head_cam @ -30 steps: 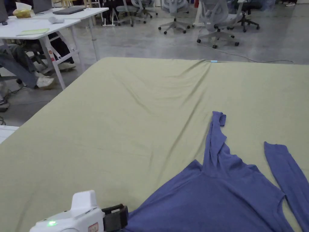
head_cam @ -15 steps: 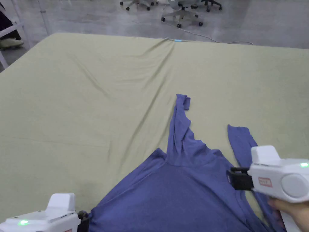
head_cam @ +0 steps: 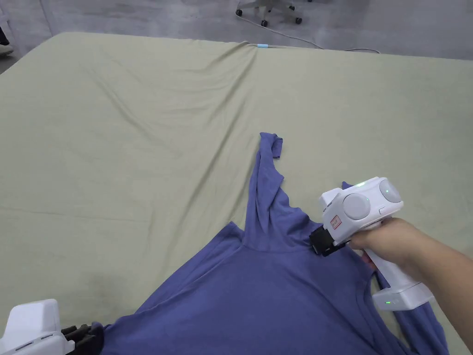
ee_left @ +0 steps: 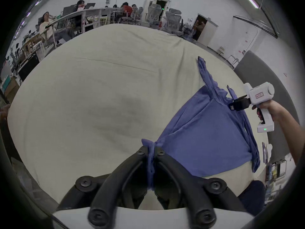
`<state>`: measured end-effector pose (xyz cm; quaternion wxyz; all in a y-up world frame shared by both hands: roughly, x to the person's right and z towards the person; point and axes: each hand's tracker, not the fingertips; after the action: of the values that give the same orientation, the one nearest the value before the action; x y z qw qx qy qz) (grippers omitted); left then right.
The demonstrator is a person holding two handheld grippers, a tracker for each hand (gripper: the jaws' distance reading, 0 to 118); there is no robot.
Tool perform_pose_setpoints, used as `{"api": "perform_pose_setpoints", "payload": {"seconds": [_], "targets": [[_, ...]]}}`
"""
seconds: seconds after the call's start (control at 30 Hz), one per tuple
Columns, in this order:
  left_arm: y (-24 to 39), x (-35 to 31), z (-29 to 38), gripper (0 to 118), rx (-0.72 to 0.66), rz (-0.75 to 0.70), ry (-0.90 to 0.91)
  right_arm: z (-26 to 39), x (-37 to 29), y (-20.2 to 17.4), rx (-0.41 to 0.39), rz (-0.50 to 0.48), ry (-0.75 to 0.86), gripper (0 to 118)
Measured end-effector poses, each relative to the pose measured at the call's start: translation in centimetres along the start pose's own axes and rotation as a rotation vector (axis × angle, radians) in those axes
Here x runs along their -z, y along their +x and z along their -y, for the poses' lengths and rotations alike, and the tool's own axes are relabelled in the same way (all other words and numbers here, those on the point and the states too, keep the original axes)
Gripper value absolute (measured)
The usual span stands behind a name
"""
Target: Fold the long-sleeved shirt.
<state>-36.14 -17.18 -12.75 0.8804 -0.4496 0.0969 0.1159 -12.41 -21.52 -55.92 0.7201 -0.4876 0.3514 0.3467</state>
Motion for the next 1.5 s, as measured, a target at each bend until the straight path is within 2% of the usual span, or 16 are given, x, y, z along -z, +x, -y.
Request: {"api": "perform_pose_setpoints", "payload": {"seconds": [0.03, 0.07, 0.13, 0.17, 0.37, 0.57, 0.8, 0.9, 0.97, 1.0, 1.17, 1.33, 1.37, 1.5], "targets": [[0.1, -0.1, -0.1, 4, -0.004, 0.001, 0.004, 0.3, -0.5, -0.2, -0.025, -0.009, 0.020, 3], [0.2, -0.3, -0.3, 4, -0.010, 0.002, 0.011, 0.8, -1.0, -0.4, -0.025, -0.019, 0.039, 3], [-0.4, -0.6, -0.3, 4, -0.024, 0.006, 0.030, 2.0, -2.6, -0.9, -0.011, 0.037, 0.062, 3], [-0.3, -1.1, -0.5, 4, -0.036, 0.013, 0.045, 2.8, -3.8, -1.0, -0.003, 0.025, 0.115, 3], [1.4, -5.4, -1.6, 4, -0.119, 0.083, 0.176, 9.6, -15.1, -0.6, 0.265, -0.017, 0.445, 3], [4.8, -12.0, -2.4, 4, -0.213, 0.182, 0.432, 20.1, -28.6, -5.3, 0.431, 0.073, 0.852, 3], [9.4, -20.0, -5.1, 4, -0.225, 0.258, 0.743, 25.6, -38.6, -9.0, 0.538, 0.217, 1.161, 3], [11.2, -22.8, -7.2, 4, -0.194, 0.233, 0.813, 25.3, -41.6, -9.6, 0.533, 0.254, 1.241, 4], [12.0, -24.3, -8.9, 4, -0.185, 0.260, 0.839, 24.7, -43.4, -8.7, 0.522, 0.268, 1.281, 4], [12.2, -24.8, -9.8, 4, -0.294, 0.339, 0.835, 23.9, -44.2, -8.6, 0.507, 0.275, 1.304, 4], [12.7, -27.0, -17.2, 4, -0.257, 0.365, 0.893, 17.2, -49.0, -6.6, 0.459, 0.359, 1.345, 4], [11.6, -28.8, -26.2, 4, -0.216, 0.375, 0.936, 7.8, -53.6, -3.2, 0.417, 0.362, 1.342, 4], [11.1, -29.1, -28.2, 4, -0.198, 0.444, 0.921, 8.6, -54.9, 4.0, 0.433, 0.373, 1.329, 4], [9.6, -29.5, -35.5, 4, -0.145, 0.393, 0.929, 1.9, -57.3, 9.4, 0.447, 0.389, 1.269, 4]]}}
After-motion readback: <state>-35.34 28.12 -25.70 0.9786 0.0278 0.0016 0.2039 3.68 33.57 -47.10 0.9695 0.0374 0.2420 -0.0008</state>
